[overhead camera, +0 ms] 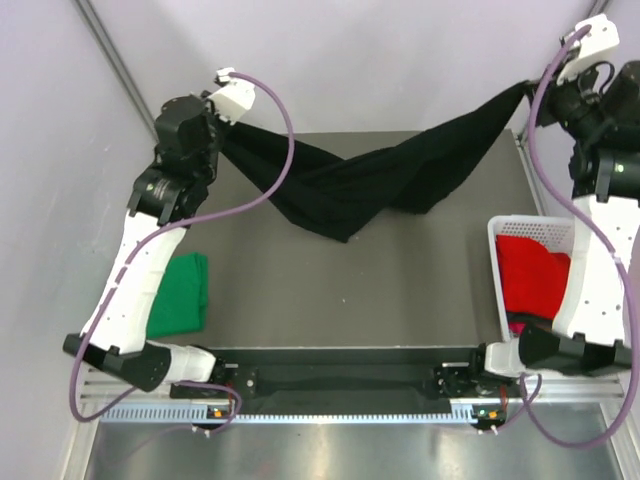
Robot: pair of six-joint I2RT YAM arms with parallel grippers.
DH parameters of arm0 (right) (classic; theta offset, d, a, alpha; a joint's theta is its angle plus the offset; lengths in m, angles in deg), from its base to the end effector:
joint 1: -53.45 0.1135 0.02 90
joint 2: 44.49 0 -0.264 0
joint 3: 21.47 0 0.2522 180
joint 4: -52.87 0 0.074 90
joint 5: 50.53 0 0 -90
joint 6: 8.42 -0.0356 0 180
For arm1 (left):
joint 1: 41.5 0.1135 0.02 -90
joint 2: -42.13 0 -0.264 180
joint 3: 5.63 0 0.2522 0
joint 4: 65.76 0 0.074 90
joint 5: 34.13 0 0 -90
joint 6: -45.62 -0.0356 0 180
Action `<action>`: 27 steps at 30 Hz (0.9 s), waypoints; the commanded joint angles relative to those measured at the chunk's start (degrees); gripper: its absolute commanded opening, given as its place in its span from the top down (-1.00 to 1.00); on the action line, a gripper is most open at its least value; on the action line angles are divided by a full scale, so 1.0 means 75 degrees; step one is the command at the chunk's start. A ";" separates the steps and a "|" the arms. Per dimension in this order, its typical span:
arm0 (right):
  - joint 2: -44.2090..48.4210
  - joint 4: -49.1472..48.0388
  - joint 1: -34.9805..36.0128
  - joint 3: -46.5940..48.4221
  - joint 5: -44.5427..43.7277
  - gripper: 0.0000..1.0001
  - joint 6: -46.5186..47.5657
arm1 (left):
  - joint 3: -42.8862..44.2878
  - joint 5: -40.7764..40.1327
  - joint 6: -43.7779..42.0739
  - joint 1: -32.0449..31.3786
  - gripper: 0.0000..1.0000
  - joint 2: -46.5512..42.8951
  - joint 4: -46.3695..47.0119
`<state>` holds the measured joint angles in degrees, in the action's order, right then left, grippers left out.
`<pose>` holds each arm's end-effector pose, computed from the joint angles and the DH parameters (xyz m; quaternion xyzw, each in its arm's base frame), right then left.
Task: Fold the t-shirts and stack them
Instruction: Flatten the tshirt out
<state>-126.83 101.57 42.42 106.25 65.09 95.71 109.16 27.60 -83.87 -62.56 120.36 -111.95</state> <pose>0.2659 -0.0361 0.5485 -0.1713 0.7048 0.0116 0.6883 0.2604 -0.0822 0.5046 0.2374 0.7192 0.2844 0.5878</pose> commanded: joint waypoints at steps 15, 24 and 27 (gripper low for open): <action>0.2484 0.1113 -0.0182 -0.2724 0.2637 0.95 0.1816 | -0.0498 -0.0052 0.0154 0.0089 1.00 -0.0857 0.0927; 0.1136 0.6603 0.1060 -0.3639 0.3953 0.26 0.5919 | -0.1225 0.0851 0.0799 0.0078 1.00 -0.0694 0.0456; 0.0657 0.5588 0.1072 -0.3113 0.4165 -0.04 0.4929 | -0.1307 0.1050 0.1021 0.0077 1.00 -0.0518 0.0433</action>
<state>-121.63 139.39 50.01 78.68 90.23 132.47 99.61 32.89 -79.39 -62.23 115.67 -110.18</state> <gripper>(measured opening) 0.467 0.011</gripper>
